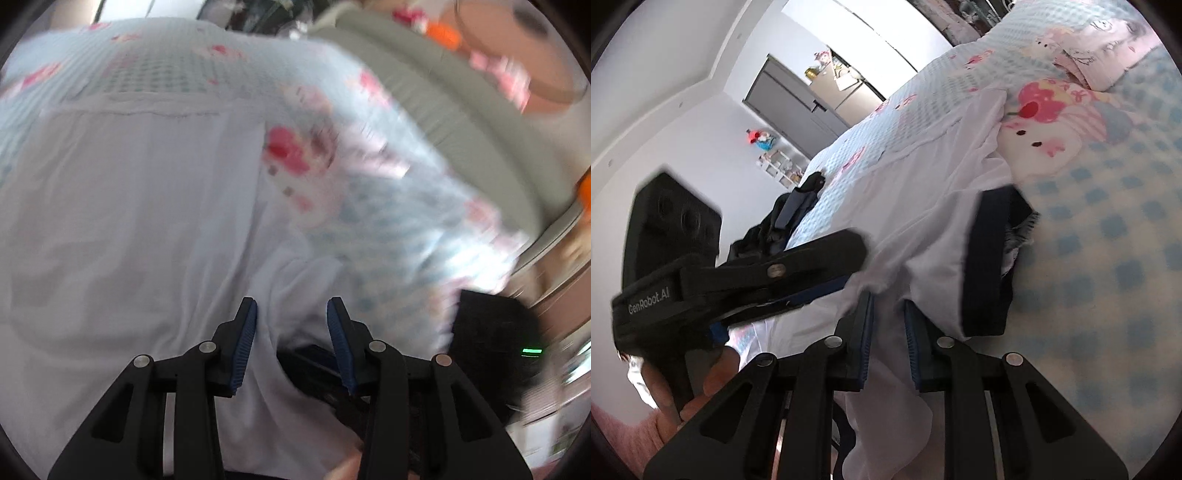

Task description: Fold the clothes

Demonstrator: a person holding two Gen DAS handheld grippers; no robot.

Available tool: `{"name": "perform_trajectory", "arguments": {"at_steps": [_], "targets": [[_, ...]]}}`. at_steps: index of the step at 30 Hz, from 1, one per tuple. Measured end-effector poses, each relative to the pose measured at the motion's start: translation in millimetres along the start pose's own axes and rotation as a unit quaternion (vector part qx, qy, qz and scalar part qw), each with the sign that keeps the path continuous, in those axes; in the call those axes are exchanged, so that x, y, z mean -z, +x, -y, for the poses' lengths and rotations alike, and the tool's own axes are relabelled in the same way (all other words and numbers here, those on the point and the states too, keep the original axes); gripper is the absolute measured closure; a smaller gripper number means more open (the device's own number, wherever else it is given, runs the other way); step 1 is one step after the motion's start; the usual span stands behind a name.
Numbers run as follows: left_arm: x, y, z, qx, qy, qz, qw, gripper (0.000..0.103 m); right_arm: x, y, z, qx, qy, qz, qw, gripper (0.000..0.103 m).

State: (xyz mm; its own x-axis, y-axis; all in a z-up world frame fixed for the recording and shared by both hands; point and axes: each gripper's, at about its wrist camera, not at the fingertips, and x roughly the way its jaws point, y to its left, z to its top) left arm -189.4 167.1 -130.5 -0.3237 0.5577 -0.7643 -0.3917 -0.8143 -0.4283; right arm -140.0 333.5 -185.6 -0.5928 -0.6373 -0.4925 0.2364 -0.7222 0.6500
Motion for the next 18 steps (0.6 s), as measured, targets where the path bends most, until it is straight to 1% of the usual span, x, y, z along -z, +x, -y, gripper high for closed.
{"name": "perform_trajectory", "arguments": {"at_steps": [1, 2, 3, 5, 7, 8, 9, 10, 12, 14, 16, 18], "targets": [[-2, 9, 0, -0.018, 0.002, -0.017, 0.9997, 0.078, 0, -1, -1, -0.004, 0.001, -0.003, 1.0, 0.084], [-3, 16, -3, -0.025, -0.012, -0.025, 0.9993, 0.083, 1, -3, -1, -0.007, 0.005, -0.003, 1.0, 0.083], [-3, 16, -7, -0.023, -0.024, -0.024, 0.9992, 0.088, 2, -4, 2, -0.005, 0.014, -0.007, 1.0, 0.083], [-2, 15, -13, -0.023, -0.044, -0.014, 0.9987, 0.088, 3, -7, 13, 0.008, 0.039, -0.01, 0.999, 0.073], [2, 10, -24, 0.005, -0.076, 0.001, 0.9971, 0.09, 4, -15, 31, 0.026, 0.083, 0.005, 0.996, 0.073], [7, 7, -33, 0.035, -0.106, 0.006, 0.9937, 0.09, 4, -20, 43, 0.025, 0.112, 0.018, 0.993, 0.069], [12, 6, -45, 0.082, -0.144, 0.01, 0.9861, 0.09, 4, -26, 55, 0.024, 0.141, 0.03, 0.989, 0.064], [16, 7, -57, 0.126, -0.179, 0.01, 0.9758, 0.09, 3, -27, 63, 0.009, 0.163, 0.037, 0.986, 0.055], [25, 10, -76, 0.181, -0.236, 0.008, 0.9546, 0.09, 3, -26, 77, -0.028, 0.201, 0.044, 0.978, 0.05], [29, 12, -77, 0.172, -0.229, 0.002, 0.958, 0.09, 2, -21, 82, -0.054, 0.217, 0.048, 0.973, 0.04], [33, 14, -78, 0.163, -0.222, -0.003, 0.9613, 0.089, 0, -13, 79, -0.055, 0.207, 0.043, 0.976, 0.037], [33, 13, -70, 0.158, -0.21, -0.004, 0.9649, 0.088, -2, -2, 71, -0.051, 0.185, 0.031, 0.981, 0.036]]}}
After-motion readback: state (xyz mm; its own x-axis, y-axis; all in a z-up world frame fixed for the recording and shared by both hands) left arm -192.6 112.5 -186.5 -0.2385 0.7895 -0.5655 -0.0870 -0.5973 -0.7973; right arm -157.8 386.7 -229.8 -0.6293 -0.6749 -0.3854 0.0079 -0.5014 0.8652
